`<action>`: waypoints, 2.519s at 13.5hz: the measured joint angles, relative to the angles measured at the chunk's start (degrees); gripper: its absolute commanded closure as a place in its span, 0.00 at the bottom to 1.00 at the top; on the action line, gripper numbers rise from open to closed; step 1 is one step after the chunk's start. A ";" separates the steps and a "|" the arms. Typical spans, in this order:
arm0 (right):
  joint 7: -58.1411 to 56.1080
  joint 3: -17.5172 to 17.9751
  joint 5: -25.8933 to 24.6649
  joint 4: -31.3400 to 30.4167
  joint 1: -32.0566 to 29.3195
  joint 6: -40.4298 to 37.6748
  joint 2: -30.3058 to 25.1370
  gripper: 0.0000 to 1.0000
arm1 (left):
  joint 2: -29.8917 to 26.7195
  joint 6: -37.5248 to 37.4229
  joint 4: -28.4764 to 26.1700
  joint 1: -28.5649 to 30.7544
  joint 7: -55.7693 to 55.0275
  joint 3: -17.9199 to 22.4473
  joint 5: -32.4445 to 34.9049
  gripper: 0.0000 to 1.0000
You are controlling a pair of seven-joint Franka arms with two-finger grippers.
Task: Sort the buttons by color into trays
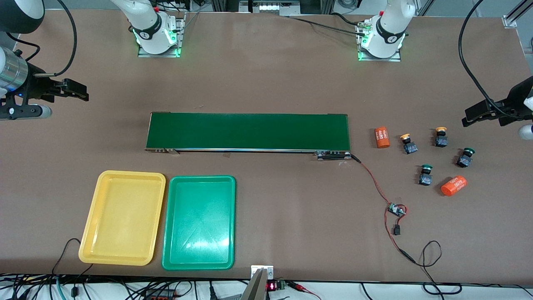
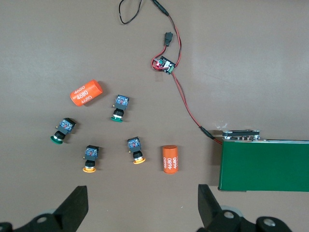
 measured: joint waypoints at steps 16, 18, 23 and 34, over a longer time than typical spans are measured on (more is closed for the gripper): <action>0.02 -0.02 0.00 -0.03 -0.03 0.00 0.03 0.00 | 12.69 2.86 -5.63 0.36 -6.15 -0.67 0.39 0.00; 0.02 -0.02 0.00 -0.04 -0.03 0.00 0.04 0.00 | 17.49 6.60 -5.69 0.68 -6.16 -0.62 0.42 0.00; 0.02 -0.02 0.00 -0.04 -0.04 0.03 0.04 0.00 | 24.64 16.72 -5.84 1.87 -5.56 -0.52 0.46 0.00; 0.00 -0.29 -0.01 -0.13 -0.09 0.10 0.98 0.00 | 32.31 32.58 -9.82 7.33 28.42 -0.53 0.51 0.00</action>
